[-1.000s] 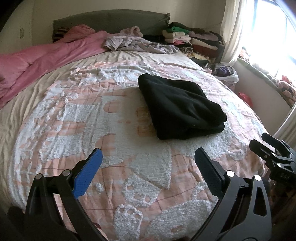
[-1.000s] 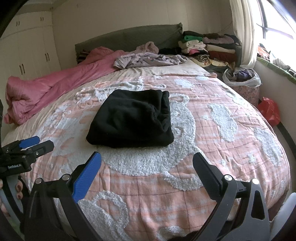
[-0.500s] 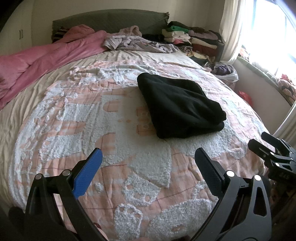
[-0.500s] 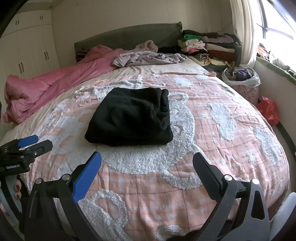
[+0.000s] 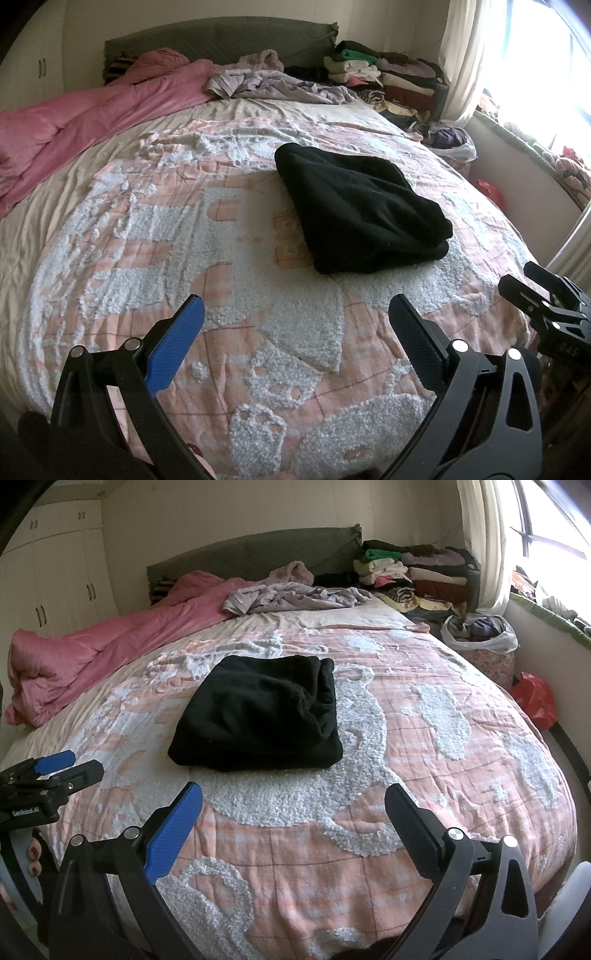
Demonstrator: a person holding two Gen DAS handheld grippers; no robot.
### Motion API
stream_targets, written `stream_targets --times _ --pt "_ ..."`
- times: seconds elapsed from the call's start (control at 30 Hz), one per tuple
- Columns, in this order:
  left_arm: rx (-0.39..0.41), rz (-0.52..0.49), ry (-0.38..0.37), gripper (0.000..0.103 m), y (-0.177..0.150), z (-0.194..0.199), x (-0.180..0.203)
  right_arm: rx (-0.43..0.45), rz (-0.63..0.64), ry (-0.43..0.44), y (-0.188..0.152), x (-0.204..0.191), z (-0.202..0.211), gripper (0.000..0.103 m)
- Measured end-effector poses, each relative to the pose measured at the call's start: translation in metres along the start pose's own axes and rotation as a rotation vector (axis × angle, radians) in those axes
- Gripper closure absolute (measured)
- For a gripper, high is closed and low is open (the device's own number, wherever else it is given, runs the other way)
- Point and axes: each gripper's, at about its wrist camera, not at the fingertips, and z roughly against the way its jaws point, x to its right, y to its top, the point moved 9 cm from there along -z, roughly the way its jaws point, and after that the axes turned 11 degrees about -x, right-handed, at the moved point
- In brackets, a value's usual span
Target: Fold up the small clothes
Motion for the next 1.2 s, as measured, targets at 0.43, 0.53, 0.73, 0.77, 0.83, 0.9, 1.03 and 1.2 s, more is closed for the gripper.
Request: stream_targets --times 0.43,0.53,0.73,0.77,0.83,0.9,1.03,1.2 --pt "-0.008 -0.003 0.022 0.010 -0.003 -0.001 -0.001 0.004 -0.007 -0.011 -0.003 0.006 0.002 0.005" --pt "-0.012 -0.013 0.046 0.010 -0.004 -0.001 -0.001 0.002 -0.010 -0.012 -0.003 0.004 0.002 0.005" --pt "-0.020 -0.024 0.052 0.010 -0.005 -0.002 -0.003 0.003 -0.026 -0.019 -0.003 0.010 0.005 0.005" --pt "-0.026 -0.024 0.047 0.010 -0.004 -0.002 -0.001 0.004 -0.031 -0.023 -0.002 0.010 0.005 0.005" --pt "-0.040 -0.034 0.030 0.010 -0.007 -0.004 -0.001 0.011 -0.050 -0.037 -0.003 0.018 0.008 0.005" --pt "-0.040 -0.045 0.038 0.010 -0.008 -0.005 -0.003 0.022 -0.085 -0.059 -0.003 0.029 0.011 0.005" --pt "-0.043 -0.057 0.105 0.010 -0.010 -0.010 -0.025 0.048 -0.190 -0.108 -0.011 0.075 0.027 0.005" --pt "-0.035 0.069 0.215 0.010 -0.002 -0.008 -0.119 0.091 -0.418 -0.289 -0.048 0.191 0.068 0.005"
